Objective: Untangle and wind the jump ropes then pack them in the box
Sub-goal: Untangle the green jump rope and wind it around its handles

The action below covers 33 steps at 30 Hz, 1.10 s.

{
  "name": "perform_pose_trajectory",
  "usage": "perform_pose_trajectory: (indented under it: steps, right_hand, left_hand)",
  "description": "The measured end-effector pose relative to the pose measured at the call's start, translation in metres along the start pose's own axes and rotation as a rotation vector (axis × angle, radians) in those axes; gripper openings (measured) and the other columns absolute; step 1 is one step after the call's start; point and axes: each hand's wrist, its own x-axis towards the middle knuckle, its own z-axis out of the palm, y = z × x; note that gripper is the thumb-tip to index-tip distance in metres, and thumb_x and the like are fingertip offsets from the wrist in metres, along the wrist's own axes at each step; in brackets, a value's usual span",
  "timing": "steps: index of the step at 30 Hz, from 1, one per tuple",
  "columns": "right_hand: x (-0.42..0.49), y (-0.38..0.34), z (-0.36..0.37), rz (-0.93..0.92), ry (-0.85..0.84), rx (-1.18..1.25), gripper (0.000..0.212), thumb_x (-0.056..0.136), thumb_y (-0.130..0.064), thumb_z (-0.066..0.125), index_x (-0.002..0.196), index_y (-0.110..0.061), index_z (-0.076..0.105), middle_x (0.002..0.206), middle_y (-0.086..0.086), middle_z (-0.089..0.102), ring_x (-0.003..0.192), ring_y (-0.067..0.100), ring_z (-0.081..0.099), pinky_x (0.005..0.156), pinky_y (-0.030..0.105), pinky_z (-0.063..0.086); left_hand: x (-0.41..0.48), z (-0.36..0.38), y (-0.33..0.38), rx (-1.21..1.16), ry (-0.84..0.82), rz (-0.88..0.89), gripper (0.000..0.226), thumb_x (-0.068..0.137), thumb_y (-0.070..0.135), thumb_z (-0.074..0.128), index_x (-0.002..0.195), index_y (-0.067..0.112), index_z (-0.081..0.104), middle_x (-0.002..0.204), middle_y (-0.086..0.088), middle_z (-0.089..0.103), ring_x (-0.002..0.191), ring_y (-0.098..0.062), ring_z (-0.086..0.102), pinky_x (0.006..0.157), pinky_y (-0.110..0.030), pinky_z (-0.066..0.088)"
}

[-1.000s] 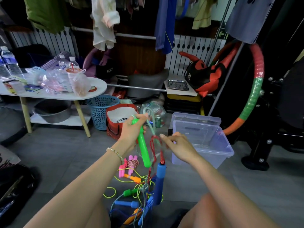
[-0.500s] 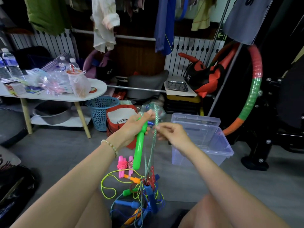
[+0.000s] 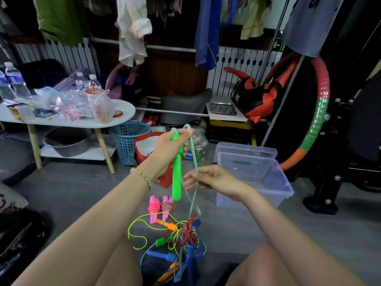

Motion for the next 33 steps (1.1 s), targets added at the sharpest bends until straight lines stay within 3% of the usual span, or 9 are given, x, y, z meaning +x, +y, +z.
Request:
perform_pose_trajectory:
  steps: [4,8,13,17,21,24,27,30,33]
  right_hand:
    - [0.008,-0.025,-0.013,-0.111,0.336,0.211,0.028,0.099,-0.016,0.043,0.111,0.003,0.06,0.09,0.005,0.069,0.07,0.004,0.069,0.066,0.016,0.055]
    - [0.014,-0.042,-0.026,-0.195,0.526,0.388,0.029,0.098,-0.014,0.046,0.113,0.007,0.058,0.092,0.007,0.069,0.071,0.007,0.07,0.064,0.018,0.056]
    - [0.011,-0.018,-0.021,0.017,0.272,0.424,0.037,0.099,-0.042,0.032,0.107,-0.02,0.061,0.104,-0.001,0.068,0.098,0.012,0.064,0.097,0.033,0.046]
    - [-0.003,0.003,-0.004,0.064,0.018,0.206,0.023,0.097,-0.02,0.047,0.114,-0.013,0.06,0.11,0.006,0.068,0.101,0.012,0.064,0.094,0.026,0.049]
    - [0.001,-0.007,-0.008,-0.038,0.249,0.214,0.014,0.094,-0.011,0.053,0.098,-0.007,0.066,0.082,0.001,0.072,0.071,0.007,0.07,0.071,0.02,0.057]
    - [0.008,-0.027,-0.021,-0.169,0.425,0.37,0.017,0.096,-0.011,0.05,0.102,-0.003,0.063,0.08,0.0,0.073,0.07,0.009,0.07,0.066,0.02,0.058]
    - [0.012,-0.045,-0.025,-0.241,0.512,0.406,0.015,0.096,-0.013,0.05,0.096,-0.006,0.065,0.088,0.006,0.071,0.073,0.01,0.071,0.061,0.017,0.055]
    - [0.017,-0.037,-0.024,-0.183,0.501,0.407,0.022,0.098,-0.023,0.045,0.101,-0.012,0.064,0.095,0.005,0.07,0.08,0.011,0.069,0.071,0.025,0.058]
    - [0.013,-0.003,-0.017,-0.005,0.28,0.425,0.034,0.1,-0.035,0.034,0.113,-0.018,0.06,0.102,0.002,0.07,0.09,0.014,0.067,0.091,0.034,0.051]
  left_hand:
    - [-0.012,-0.002,-0.028,0.13,-0.064,-0.236,0.044,0.091,0.043,0.055,0.11,0.005,0.062,0.08,-0.006,0.061,0.044,-0.006,0.049,0.042,-0.018,0.042]
    - [-0.047,0.008,-0.051,0.089,-0.278,-0.23,0.015,0.091,0.024,0.059,0.101,0.015,0.067,0.095,0.0,0.071,0.044,-0.005,0.045,0.043,-0.017,0.041]
    - [-0.03,0.01,-0.026,-0.077,-0.143,-0.054,0.004,0.089,0.012,0.061,0.087,0.011,0.064,0.064,0.002,0.06,0.04,-0.004,0.044,0.04,-0.016,0.038]
    - [-0.012,0.009,0.003,-0.062,-0.101,0.017,0.007,0.092,0.014,0.059,0.09,0.008,0.064,0.077,0.003,0.067,0.043,-0.003,0.043,0.041,-0.015,0.039]
    - [-0.01,-0.001,-0.014,0.004,-0.089,-0.06,0.016,0.094,0.023,0.056,0.103,0.015,0.066,0.081,0.007,0.07,0.042,-0.002,0.044,0.041,-0.016,0.04]
    - [-0.029,-0.002,-0.045,0.162,-0.202,-0.132,0.026,0.095,0.027,0.053,0.113,0.013,0.063,0.072,0.008,0.069,0.041,-0.003,0.045,0.043,-0.016,0.04]
    - [-0.046,0.01,-0.057,0.184,-0.287,-0.086,0.011,0.091,0.019,0.06,0.098,0.016,0.068,0.085,-0.004,0.07,0.043,-0.006,0.045,0.045,-0.017,0.04]
    - [-0.04,0.016,-0.042,0.051,-0.163,-0.041,0.008,0.092,0.012,0.057,0.091,0.01,0.064,0.058,0.006,0.066,0.038,-0.004,0.044,0.04,-0.015,0.039]
    - [-0.025,0.013,-0.02,-0.066,-0.146,-0.003,0.013,0.095,0.013,0.052,0.094,0.01,0.065,0.055,0.007,0.059,0.038,-0.004,0.045,0.039,-0.015,0.038]
